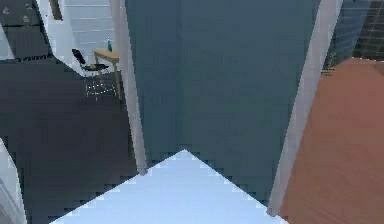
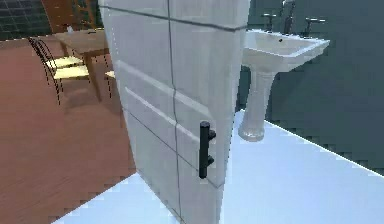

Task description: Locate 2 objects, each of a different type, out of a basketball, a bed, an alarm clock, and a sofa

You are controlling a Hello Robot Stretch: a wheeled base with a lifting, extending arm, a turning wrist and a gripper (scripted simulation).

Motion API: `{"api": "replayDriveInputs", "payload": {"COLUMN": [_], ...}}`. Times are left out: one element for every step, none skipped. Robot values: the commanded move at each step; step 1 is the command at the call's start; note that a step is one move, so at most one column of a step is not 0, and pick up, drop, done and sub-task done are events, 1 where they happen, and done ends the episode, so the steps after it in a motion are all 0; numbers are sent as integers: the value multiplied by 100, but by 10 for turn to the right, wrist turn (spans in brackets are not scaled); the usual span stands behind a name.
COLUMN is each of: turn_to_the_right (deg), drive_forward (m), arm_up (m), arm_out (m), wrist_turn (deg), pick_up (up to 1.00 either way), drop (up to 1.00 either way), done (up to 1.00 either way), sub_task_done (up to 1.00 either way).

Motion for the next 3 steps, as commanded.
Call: {"api": "replayDriveInputs", "payload": {"turn_to_the_right": [420,0,0], "drive_forward": [0,100,50], "arm_up": [0,0,0], "arm_out": [0,0,0], "wrist_turn": [0,0,0], "pick_up": [0,0,0], "drop": [0,0,0], "done": [0,0,0], "sub_task_done": [0,0,0]}}
